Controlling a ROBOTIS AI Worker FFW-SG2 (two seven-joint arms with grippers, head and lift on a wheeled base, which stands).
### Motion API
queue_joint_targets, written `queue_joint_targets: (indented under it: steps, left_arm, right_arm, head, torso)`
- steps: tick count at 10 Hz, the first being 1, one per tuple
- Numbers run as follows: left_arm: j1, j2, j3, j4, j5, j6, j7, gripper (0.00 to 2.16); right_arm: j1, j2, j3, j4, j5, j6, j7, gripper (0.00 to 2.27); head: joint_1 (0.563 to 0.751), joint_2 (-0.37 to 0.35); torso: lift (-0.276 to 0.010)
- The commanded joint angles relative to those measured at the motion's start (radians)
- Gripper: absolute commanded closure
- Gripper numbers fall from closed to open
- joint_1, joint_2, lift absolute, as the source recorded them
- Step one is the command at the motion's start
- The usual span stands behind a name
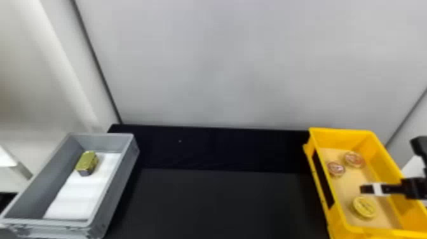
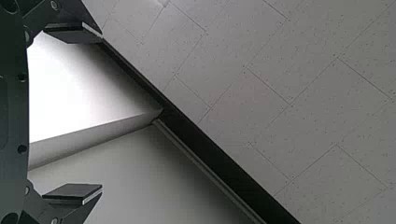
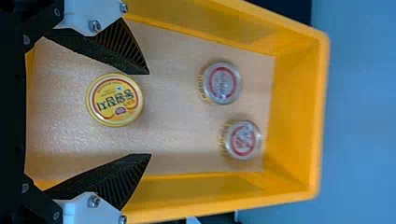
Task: Pick up the round yellow can and place it in the yellow rectangular box
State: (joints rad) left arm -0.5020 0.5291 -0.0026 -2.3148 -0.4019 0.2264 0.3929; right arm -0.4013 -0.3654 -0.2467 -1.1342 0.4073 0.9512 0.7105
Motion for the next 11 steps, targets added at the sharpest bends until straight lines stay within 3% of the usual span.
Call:
queue_joint_targets:
  steps: [1, 7, 9, 11]
  left_arm:
    - [0.002, 0.000, 0.001, -0.002, 0.000, 0.004, 0.000, 0.14]
    - [0.010, 0.000, 0.000, -0.002, 0.000, 0.015, -0.005, 0.14]
    - [0.014, 0.000, 0.000, 0.000, 0.000, 0.018, -0.005, 0.14]
    - [0.014, 0.000, 0.000, 0.000, 0.000, 0.021, -0.005, 0.14]
  right_arm:
    - [0.016, -0.003, 0.000, -0.219, 0.102, 0.062, 0.092, 0.21]
    - [-0.019, 0.019, 0.089, -0.713, 0.207, 0.197, 0.121, 0.20]
    - [-0.039, 0.040, 0.132, -0.858, 0.220, 0.183, 0.045, 0.20]
    - [-0.060, 0.088, 0.149, -0.995, 0.190, 0.077, -0.115, 0.20]
  head:
    - [0.663, 0.054]
    - [0.663, 0.054]
    - [0.663, 0.054]
    - [0.663, 0.054]
  torso:
    - [-0.010]
    - [-0.010]
    - [-0.010]
    - [-0.010]
